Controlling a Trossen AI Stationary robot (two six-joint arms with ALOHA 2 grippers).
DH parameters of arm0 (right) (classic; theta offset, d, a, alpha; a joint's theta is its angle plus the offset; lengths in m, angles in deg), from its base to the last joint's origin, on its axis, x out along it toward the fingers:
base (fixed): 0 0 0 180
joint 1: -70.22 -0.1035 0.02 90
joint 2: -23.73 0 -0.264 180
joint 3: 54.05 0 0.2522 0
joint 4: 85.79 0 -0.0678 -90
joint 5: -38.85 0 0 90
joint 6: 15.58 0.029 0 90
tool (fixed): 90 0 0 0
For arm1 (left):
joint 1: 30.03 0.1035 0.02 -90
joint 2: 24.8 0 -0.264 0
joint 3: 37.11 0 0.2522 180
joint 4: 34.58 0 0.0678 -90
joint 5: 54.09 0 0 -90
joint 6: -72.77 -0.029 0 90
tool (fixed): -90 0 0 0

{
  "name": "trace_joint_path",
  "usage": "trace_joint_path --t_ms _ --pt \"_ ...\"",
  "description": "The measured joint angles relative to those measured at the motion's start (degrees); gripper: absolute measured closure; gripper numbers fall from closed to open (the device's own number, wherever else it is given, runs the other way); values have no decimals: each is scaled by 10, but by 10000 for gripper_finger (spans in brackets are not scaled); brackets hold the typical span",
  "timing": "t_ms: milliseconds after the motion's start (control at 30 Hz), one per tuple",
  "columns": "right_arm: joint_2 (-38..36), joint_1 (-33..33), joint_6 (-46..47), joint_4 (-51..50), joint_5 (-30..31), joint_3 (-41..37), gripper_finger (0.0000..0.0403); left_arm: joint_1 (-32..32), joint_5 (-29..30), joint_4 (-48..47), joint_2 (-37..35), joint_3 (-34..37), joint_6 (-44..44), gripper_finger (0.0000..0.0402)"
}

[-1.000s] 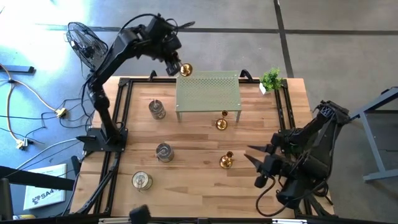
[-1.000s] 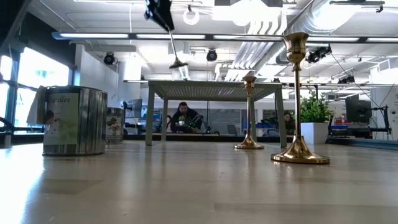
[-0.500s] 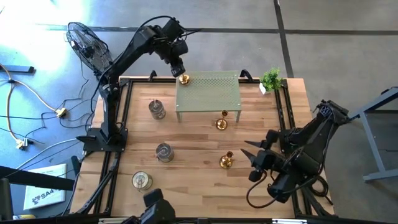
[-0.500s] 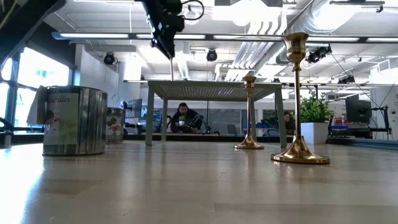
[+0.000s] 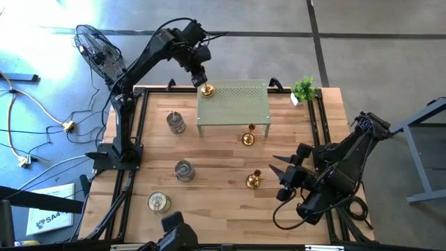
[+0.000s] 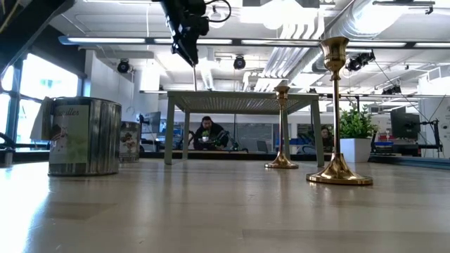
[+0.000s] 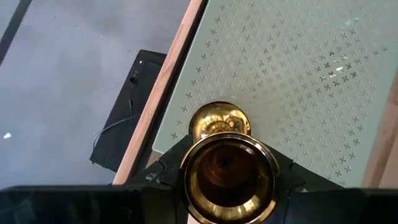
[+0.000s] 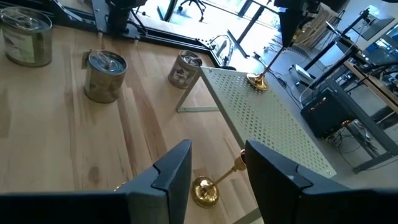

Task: Pick & Place candle stick holders
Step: Put the left gold candle holder on the shelf

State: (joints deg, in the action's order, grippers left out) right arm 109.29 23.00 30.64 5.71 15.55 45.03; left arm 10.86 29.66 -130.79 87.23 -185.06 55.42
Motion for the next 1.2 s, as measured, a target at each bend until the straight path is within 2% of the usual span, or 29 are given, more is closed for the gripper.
trace_joint_path --t_ms 433,500,633,767,900,1200 --pt "0 0 2 0 -10 0 258 -1 -27 14 6 0 15 284" --pt "0 0 2 0 -11 0 258 -1 -39 17 7 0 17 263" --pt "0 0 3 0 -16 0 258 -2 -49 13 7 0 26 171" --pt "0 0 3 0 -18 0 258 -2 -47 16 7 0 26 114" --pt "0 0 4 0 -21 0 258 -2 -37 18 7 0 26 97" --pt "0 0 4 0 -21 0 258 -9 -37 18 7 0 26 93"
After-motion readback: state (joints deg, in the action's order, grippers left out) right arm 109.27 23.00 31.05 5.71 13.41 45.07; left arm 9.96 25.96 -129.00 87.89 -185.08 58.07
